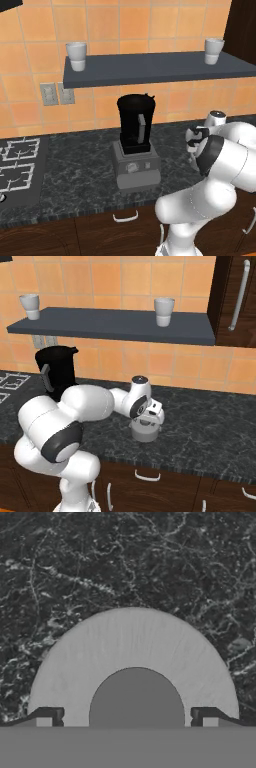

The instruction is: Close the lid blender by securely placing the lid on top.

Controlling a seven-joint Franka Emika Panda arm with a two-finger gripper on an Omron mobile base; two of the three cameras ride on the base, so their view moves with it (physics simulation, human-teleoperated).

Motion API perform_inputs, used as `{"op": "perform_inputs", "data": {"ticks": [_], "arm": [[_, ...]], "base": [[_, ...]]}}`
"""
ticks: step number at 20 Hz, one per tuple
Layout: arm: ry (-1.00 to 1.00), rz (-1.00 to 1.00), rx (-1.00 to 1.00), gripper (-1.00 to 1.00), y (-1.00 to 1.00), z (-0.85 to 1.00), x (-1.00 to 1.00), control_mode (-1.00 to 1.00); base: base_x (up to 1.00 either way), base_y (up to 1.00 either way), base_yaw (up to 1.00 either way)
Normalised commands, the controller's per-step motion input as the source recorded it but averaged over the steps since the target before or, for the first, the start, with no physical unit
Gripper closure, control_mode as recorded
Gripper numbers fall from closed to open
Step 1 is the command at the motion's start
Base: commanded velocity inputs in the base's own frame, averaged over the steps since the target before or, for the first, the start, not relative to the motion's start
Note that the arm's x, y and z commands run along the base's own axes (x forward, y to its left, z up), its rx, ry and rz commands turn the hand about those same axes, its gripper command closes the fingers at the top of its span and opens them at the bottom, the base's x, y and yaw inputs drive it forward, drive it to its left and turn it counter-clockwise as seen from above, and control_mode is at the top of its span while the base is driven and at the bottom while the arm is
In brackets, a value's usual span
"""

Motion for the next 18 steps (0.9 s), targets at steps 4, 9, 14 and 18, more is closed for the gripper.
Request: {"op": "perform_inputs", "data": {"ticks": [4, 9, 14, 18], "arm": [[0.0, 0.0, 0.0, 1.0, 0.0, -0.12, 0.0, -1.0], [0.01, 0.0, 0.0, 1.0, 0.0, 0.01, -0.03, -1.0], [0.0, 0.0, 0.0, 1.0, 0.03, 0.68, -0.37, -1.0], [0.0, 0.0, 0.01, 1.0, 0.09, 1.0, -0.48, -1.0]], "base": [[0.0, 0.0, 0.0], [0.0, 0.0, 0.0], [0.0, 0.0, 0.0], [0.0, 0.0, 0.0]]}}
